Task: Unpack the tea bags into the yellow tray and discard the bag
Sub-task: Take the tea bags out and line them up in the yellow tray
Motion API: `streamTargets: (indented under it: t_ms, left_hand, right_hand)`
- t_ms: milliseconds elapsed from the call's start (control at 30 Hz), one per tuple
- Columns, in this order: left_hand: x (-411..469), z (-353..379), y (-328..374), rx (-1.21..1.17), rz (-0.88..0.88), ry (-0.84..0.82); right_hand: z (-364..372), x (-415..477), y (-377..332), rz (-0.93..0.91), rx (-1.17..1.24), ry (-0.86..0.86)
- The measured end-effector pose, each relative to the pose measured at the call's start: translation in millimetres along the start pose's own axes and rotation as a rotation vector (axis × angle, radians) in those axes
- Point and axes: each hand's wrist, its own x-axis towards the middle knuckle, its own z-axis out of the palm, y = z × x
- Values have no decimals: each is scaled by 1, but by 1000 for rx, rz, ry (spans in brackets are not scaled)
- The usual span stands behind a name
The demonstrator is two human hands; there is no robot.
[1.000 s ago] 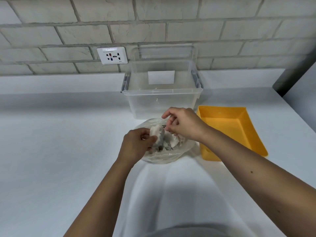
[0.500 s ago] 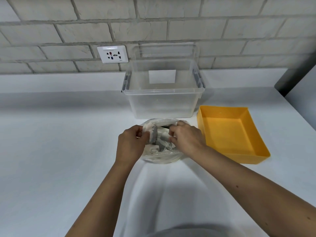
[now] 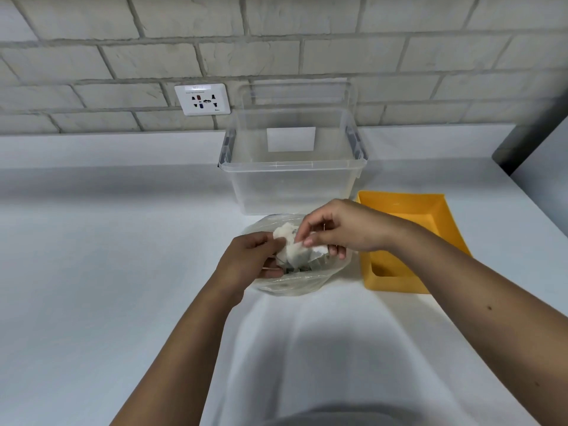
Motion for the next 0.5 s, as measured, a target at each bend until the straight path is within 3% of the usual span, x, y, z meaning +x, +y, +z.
streamTargets:
  t_ms: [100, 300, 367, 500]
  left_hand:
    - [0, -2, 0, 78, -10, -77]
    - [-5, -6, 2, 5, -7, -160]
    - [-7, -6, 3, 50, 19, -151]
    - [-2, -7, -2, 108, 64, 31]
  right_hand:
    - [0, 9, -12, -47, -180, 4]
    - [10, 27, -19, -87, -268, 171]
    - [14, 30, -16, -75, -201, 190]
    - [21, 30, -10, -75, 48, 200]
